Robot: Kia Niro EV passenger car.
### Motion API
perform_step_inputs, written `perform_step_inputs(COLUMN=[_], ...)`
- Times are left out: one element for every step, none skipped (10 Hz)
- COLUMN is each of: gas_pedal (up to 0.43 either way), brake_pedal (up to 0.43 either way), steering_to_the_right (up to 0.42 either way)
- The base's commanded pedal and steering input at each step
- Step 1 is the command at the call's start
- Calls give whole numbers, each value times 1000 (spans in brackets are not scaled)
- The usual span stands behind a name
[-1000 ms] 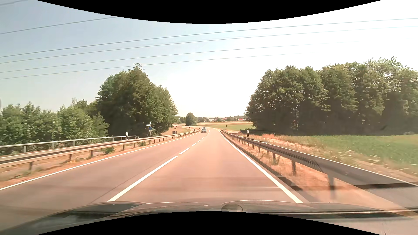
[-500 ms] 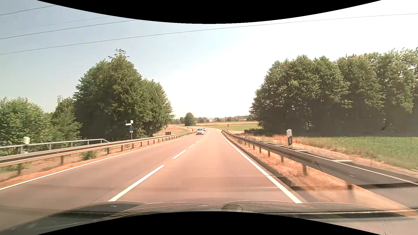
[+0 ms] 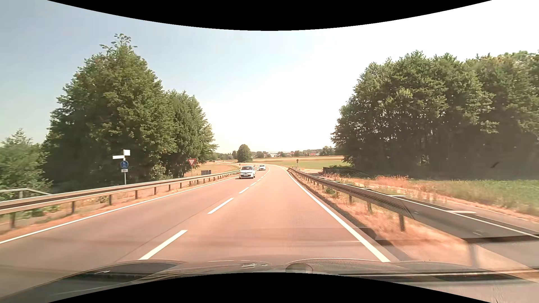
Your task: Follow the waypoints while adhering to traffic rules and regulations
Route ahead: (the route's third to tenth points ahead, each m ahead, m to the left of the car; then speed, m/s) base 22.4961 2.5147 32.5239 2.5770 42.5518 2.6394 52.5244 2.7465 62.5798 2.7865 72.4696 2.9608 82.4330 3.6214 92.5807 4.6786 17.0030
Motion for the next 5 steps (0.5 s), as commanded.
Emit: perform_step_inputs(gas_pedal=[157,157,157,157,150], brake_pedal=[0,0,0,0,0], steering_to_the_right=[-4,-4,-3,-3,-2])
